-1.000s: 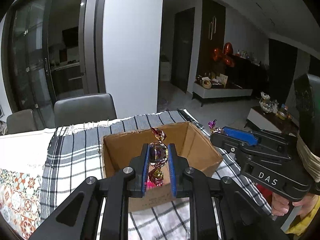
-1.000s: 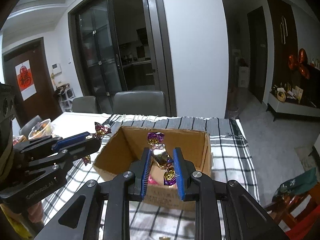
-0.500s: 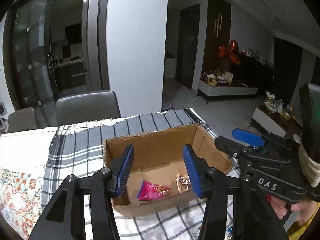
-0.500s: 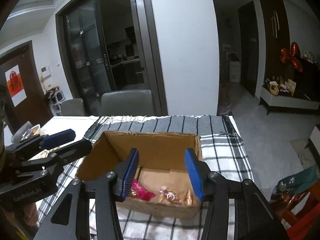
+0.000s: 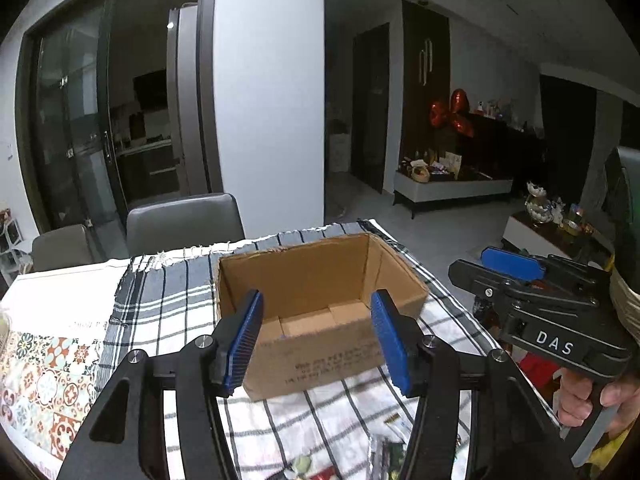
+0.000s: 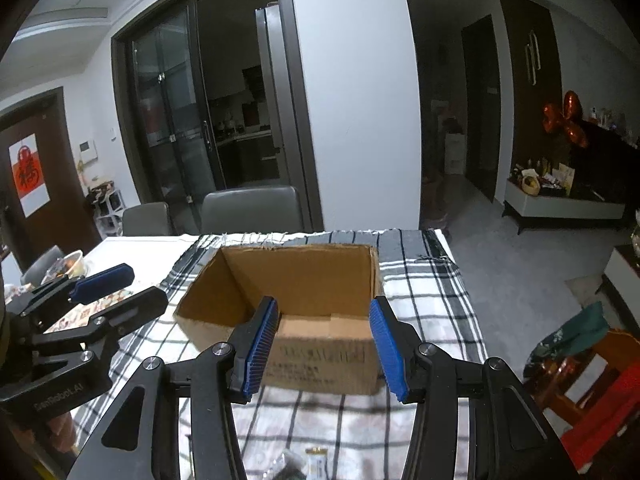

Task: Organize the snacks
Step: 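Grasp the brown bar with the left tool while the right tool grasps a blue-wrapped candy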

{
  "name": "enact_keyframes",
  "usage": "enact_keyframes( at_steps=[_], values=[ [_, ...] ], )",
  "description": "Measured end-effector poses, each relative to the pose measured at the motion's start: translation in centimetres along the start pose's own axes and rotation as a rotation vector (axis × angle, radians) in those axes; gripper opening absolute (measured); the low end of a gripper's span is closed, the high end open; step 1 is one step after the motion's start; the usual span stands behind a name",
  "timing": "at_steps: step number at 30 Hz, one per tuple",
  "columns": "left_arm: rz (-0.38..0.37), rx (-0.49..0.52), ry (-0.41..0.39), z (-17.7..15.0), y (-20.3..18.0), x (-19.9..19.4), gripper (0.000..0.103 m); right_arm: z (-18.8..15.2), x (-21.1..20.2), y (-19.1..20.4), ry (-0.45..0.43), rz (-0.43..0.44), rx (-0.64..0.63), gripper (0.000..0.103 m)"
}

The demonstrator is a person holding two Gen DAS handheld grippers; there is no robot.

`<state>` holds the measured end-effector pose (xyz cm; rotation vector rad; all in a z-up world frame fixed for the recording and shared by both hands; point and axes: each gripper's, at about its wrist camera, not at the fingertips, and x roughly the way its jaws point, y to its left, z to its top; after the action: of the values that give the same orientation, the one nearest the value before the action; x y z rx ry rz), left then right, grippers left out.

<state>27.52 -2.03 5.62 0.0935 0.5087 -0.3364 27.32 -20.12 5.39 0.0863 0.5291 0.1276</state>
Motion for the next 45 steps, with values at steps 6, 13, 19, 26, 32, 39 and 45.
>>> enact_keyframes(
  at_steps=[6, 13, 19, 26, 32, 39, 45],
  values=[
    [0.010, 0.030, -0.034, -2.0, -1.5, -2.5, 0.055, -2.6, -2.5, -0.1, -0.013, -0.012, 0.027, 0.049],
    [-0.037, 0.040, 0.009, -4.6, -2.7, -2.8, 0.055, -5.7, -3.6, -1.0, 0.018, -0.023, 0.089, 0.049],
    [-0.070, 0.024, 0.066, -7.1, -3.4, -2.3, 0.054, -8.5, -3.5, -2.0, 0.067, -0.037, 0.117, 0.049],
    [-0.091, 0.025, 0.108, -10.1, -4.0, -1.9, 0.053, -10.8, -3.5, -1.8, 0.090, -0.072, 0.096, 0.049],
    [-0.103, 0.022, 0.168, -12.5, -4.2, -0.9, 0.049, -13.2, -3.0, -1.4, 0.147, -0.065, 0.086, 0.049],
    [-0.122, 0.010, 0.227, -14.4, -4.4, 0.6, 0.045, -15.7, -2.0, -1.6, 0.212, -0.058, 0.099, 0.049],
    [-0.149, 0.000, 0.285, -15.7, -4.6, 2.3, 0.043, -17.2, -1.2, -2.0, 0.255, -0.063, 0.114, 0.048]
  ],
)
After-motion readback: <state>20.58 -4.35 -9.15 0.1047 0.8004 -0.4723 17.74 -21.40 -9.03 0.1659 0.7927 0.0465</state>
